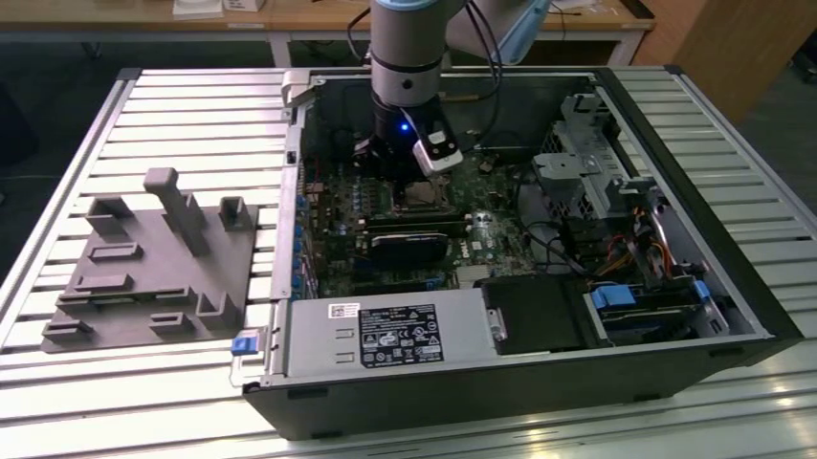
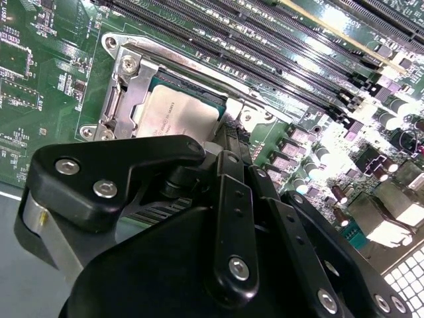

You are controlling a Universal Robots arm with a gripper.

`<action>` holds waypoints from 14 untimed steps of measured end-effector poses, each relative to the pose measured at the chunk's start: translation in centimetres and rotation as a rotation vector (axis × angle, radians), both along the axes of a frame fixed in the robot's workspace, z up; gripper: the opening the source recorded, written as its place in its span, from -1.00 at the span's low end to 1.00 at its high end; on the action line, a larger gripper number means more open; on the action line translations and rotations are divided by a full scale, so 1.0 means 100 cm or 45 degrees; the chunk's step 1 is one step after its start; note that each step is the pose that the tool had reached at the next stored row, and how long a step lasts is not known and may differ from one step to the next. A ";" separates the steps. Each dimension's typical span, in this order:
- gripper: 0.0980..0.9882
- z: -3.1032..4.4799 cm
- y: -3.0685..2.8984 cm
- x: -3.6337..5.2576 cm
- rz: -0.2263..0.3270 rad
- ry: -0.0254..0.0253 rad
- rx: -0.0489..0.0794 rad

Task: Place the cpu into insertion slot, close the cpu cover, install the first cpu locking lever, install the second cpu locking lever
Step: 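Close the cpu cover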

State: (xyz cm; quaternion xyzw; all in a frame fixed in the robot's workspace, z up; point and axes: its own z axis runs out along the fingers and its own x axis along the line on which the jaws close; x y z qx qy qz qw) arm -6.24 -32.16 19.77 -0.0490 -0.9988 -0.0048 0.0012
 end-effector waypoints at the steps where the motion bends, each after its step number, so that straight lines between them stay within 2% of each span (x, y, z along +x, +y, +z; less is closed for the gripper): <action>1: -0.98 0.0000 0.0000 0.0000 0.000 0.0000 0.000; 7: -0.98 0.0013 0.0001 0.0001 0.000 -0.0007 0.001; 14: -0.98 0.0071 0.0000 0.0000 0.000 -0.0002 0.000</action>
